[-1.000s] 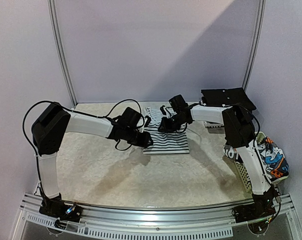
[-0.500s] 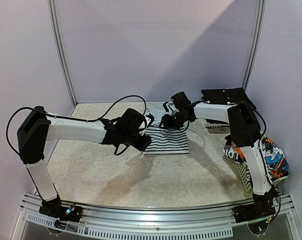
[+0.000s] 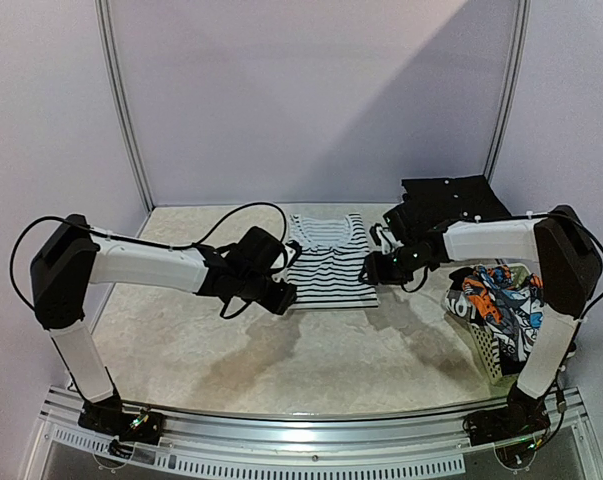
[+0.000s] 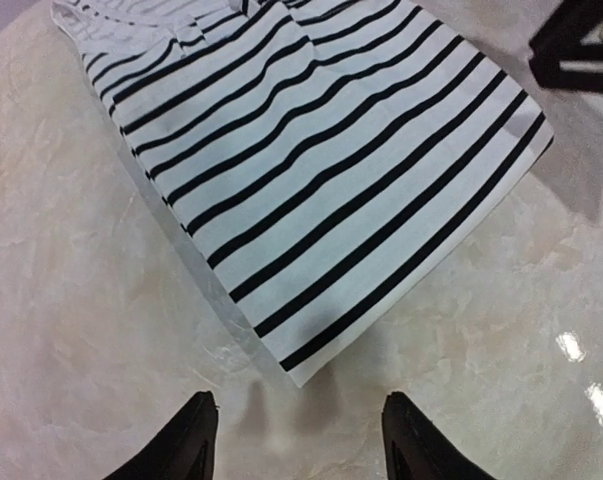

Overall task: Fold and stack the mixed laundry pile
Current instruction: Pick up the 2/3-rectangle-folded tank top from the center of the board, then move the 2/3-rectangle-folded tank top to the center of the board, then fold the 2/3-rectangle-folded tank top at the center of the board.

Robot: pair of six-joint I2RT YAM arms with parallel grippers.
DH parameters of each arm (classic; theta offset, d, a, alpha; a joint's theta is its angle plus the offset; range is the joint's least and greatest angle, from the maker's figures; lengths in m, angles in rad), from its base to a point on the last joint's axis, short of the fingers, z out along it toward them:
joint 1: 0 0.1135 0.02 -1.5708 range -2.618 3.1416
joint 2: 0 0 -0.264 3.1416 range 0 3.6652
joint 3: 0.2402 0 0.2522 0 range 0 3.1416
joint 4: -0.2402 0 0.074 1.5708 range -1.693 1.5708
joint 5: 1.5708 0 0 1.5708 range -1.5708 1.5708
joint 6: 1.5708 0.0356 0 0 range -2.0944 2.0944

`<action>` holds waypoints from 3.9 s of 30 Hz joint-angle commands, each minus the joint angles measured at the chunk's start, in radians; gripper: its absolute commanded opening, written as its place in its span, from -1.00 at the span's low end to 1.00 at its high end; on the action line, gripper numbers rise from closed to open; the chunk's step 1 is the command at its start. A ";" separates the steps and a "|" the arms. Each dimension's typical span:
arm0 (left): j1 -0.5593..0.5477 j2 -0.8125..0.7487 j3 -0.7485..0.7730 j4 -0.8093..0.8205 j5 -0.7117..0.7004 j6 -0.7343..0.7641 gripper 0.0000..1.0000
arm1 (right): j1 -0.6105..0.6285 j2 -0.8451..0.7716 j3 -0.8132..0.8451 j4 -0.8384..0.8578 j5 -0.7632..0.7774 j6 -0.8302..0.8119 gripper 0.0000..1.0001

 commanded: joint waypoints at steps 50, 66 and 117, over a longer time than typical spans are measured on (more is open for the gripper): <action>-0.088 -0.003 -0.166 0.061 0.077 -0.183 -1.00 | 0.066 -0.124 -0.394 0.068 -0.055 0.139 -1.00; -0.174 -0.074 -0.216 0.050 0.029 -0.253 -1.00 | 0.108 -0.274 -0.479 0.067 -0.075 0.179 -1.00; -0.133 -0.187 0.208 -0.492 -0.063 -0.196 -1.00 | 0.157 -0.285 0.170 -0.564 0.393 0.047 -1.00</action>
